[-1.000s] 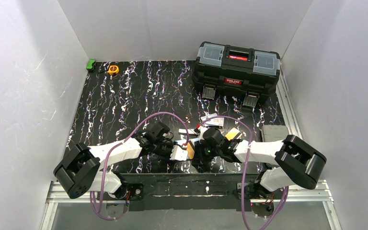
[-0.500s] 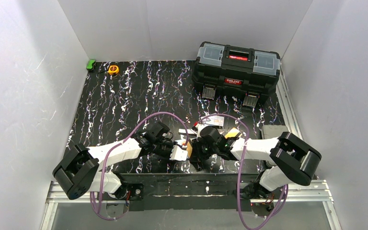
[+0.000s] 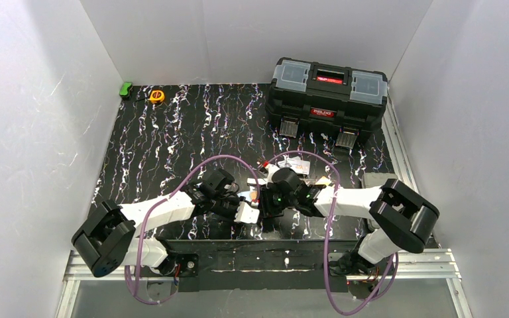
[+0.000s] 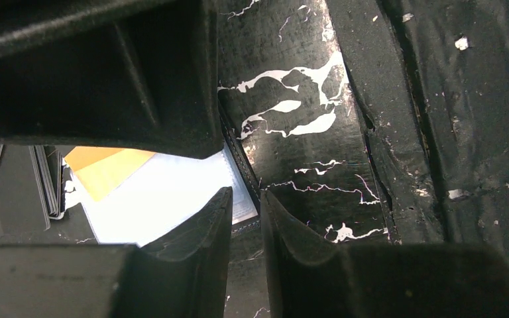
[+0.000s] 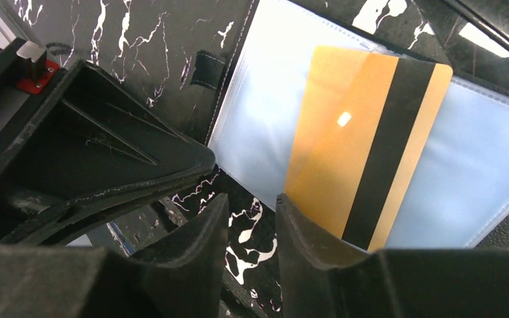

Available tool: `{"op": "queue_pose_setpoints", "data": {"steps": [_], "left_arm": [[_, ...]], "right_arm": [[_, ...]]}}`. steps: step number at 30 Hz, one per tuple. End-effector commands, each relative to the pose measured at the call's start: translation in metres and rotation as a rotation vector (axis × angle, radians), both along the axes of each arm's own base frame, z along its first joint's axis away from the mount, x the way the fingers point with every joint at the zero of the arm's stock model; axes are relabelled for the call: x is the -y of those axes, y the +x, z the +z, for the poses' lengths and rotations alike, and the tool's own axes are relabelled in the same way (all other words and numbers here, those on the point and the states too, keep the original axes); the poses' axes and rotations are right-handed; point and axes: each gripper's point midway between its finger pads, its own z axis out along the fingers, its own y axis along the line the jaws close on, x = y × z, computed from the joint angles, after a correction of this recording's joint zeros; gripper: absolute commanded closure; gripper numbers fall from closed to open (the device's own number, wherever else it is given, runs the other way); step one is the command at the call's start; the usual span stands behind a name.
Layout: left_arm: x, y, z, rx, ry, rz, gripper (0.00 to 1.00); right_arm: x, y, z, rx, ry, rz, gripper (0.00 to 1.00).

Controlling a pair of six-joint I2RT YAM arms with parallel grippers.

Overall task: Put the credit cards into the card holder
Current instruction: Insert the credit card into the card holder.

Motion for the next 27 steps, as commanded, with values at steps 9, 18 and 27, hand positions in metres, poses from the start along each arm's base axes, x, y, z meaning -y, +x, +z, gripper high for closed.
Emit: {"op": "queue_pose_setpoints", "data": {"steps": [9, 18, 27], "left_arm": [[-0.004, -0.013, 0.008, 0.0, -0.026, -0.037, 0.79], [0.001, -0.007, 0.01, 0.006, -0.03, -0.025, 0.79], [0.003, -0.004, 0.005, 0.013, -0.021, -0.038, 0.79]], "right_arm": [[0.028, 0.01, 0.029, 0.018, 0.082, -0.086, 0.47], [0.039, 0.038, 0.01, -0.037, 0.01, -0.161, 0.47], [0.034, 0.038, 0.002, -0.079, 0.02, -0.182, 0.5]]}}
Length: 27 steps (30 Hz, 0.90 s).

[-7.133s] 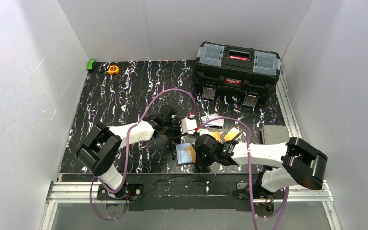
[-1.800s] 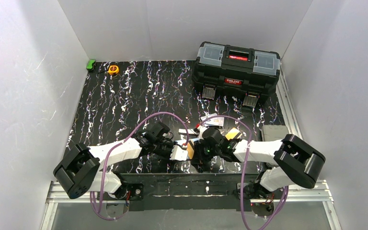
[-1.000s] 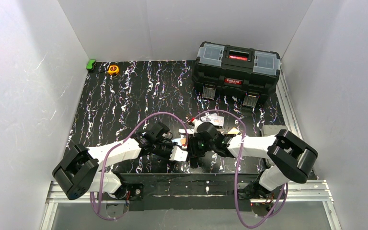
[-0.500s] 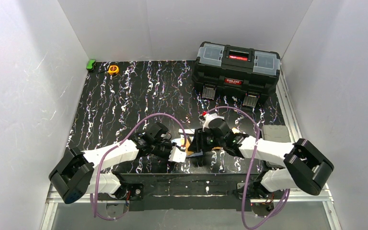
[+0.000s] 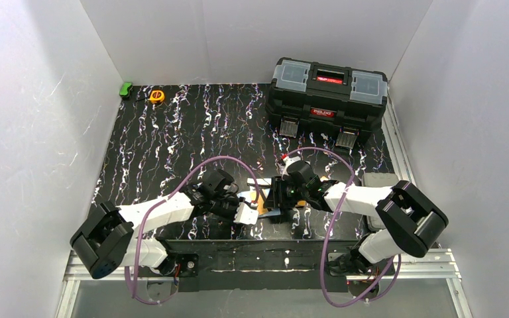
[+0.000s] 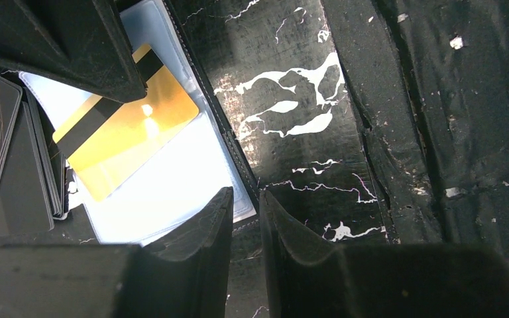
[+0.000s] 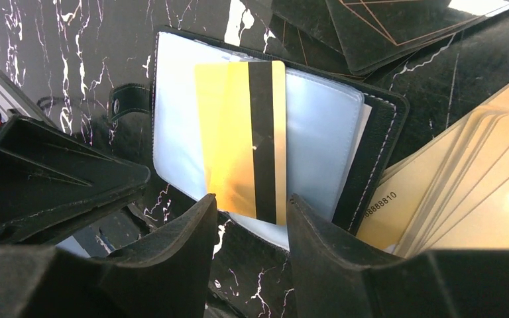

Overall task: Put the credit cards into the card holder
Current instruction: Insert the credit card into the card holder.

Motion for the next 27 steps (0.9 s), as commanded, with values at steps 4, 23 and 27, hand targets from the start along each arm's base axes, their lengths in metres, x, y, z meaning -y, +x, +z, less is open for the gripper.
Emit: {"op": "queue_pose_setpoints", "data": {"steps": [4, 23, 27], "left_arm": [[0.001, -0.003, -0.003, 0.014, -0.007, -0.046, 0.8], [0.002, -0.009, -0.005, -0.004, -0.003, -0.087, 0.8], [0.001, -0.006, -0.001, -0.007, 0.003, -0.062, 0.81]], "right_arm": [[-0.01, 0.006, 0.009, 0.001, 0.04, -0.012, 0.51], [-0.027, -0.006, 0.019, -0.004, 0.123, 0.05, 0.6], [-0.027, -0.006, 0.016, -0.012, 0.119, 0.052, 0.61]]}}
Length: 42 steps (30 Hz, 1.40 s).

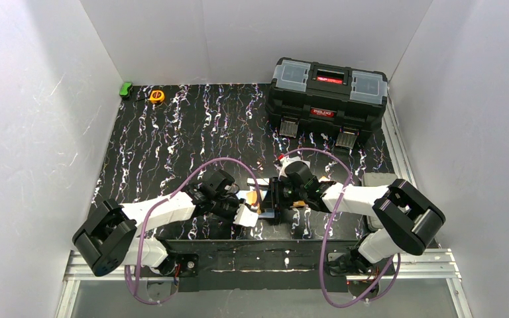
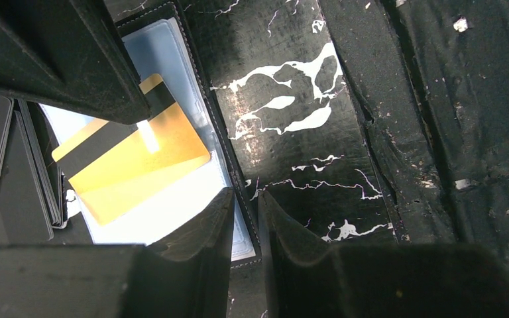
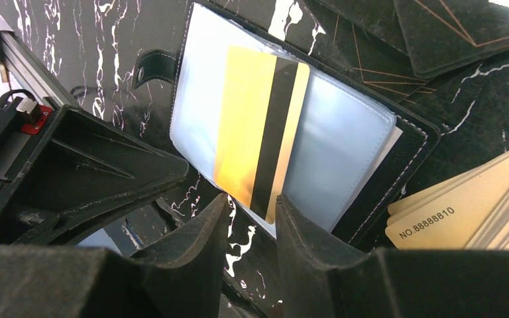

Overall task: Put the credit cards into the card holder
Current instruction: Insert the credit card into the card holder.

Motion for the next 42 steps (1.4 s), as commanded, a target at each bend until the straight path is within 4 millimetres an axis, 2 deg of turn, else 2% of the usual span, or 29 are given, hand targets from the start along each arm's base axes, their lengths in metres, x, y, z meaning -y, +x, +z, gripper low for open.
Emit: {"op": "queue_pose_setpoints", "data": {"steps": [1, 5, 11, 14, 18, 26, 37, 42], "left_arm": [[0.001, -0.005, 0.008, -0.025, -0.006, -0.003, 0.81], [-0.007, 0.007, 0.019, -0.001, 0.009, 0.046, 0.82], [-0.029, 0.026, 0.034, -0.006, 0.034, 0.13, 0.83], [-0.041, 0.026, 0.026, 0.0, 0.067, 0.11, 0.83], [-0.052, 0.029, 0.002, 0.024, 0.126, 0.079, 0.83], [-0.054, 0.039, -0.024, 0.055, 0.166, 0.077, 0.82], [-0.041, 0.03, -0.023, 0.018, 0.154, 0.032, 0.82], [-0.047, 0.024, -0.023, -0.002, 0.178, 0.035, 0.83]], "right_arm": [[-0.011, 0.003, 0.01, 0.025, 0.048, 0.02, 0.62], [-0.011, 0.002, 0.007, 0.023, 0.046, 0.023, 0.63], [-0.012, 0.002, 0.006, 0.02, 0.046, 0.025, 0.66], [-0.012, 0.001, 0.005, 0.02, 0.047, 0.024, 0.67], [-0.013, 0.001, 0.006, 0.022, 0.051, 0.026, 0.68], [-0.015, -0.001, 0.006, 0.019, 0.055, 0.035, 0.69], [-0.02, -0.003, 0.001, 0.009, 0.048, 0.056, 0.71], [-0.01, -0.002, 0.014, 0.046, 0.024, 0.033, 0.7]]}}
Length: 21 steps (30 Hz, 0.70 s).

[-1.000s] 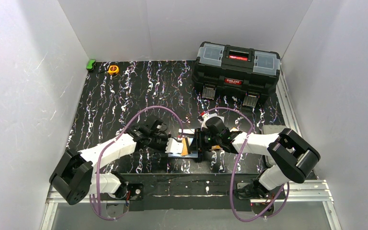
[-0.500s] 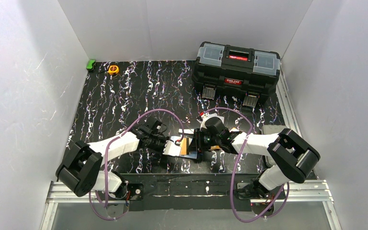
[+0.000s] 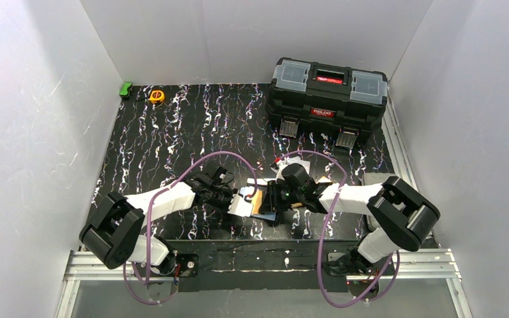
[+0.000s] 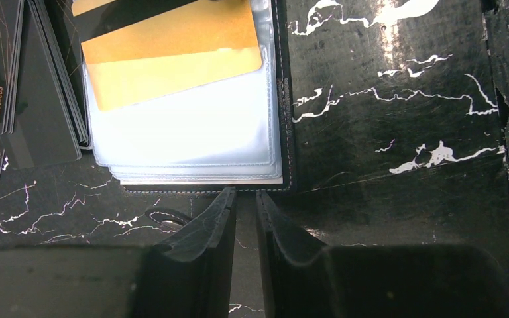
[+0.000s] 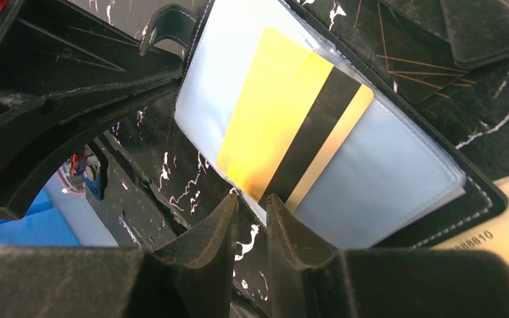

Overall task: Put the credit cards into the card holder
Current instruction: Insert the credit card into the card holder.

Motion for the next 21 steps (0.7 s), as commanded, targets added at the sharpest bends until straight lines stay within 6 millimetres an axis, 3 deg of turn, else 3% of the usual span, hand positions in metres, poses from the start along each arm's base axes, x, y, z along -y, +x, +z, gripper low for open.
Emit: {"op": "queue_pose_setpoints", "data": {"steps": [1, 4, 9, 21], "left_arm": [[-0.013, -0.024, -0.011, -0.094, 0.062, -0.016, 0.83], [-0.016, -0.025, -0.01, -0.091, 0.069, -0.006, 0.83], [-0.016, -0.026, -0.008, -0.09, 0.062, -0.007, 0.84], [-0.011, -0.026, -0.006, -0.096, 0.033, 0.009, 0.84]], "right_arm": [[0.001, 0.007, 0.026, 0.075, 0.017, -0.01, 0.7], [0.008, 0.005, 0.032, 0.088, 0.009, -0.02, 0.68], [0.017, 0.002, 0.019, 0.064, -0.032, -0.04, 0.64], [0.016, 0.002, 0.001, 0.027, -0.07, -0.036, 0.52]]}}
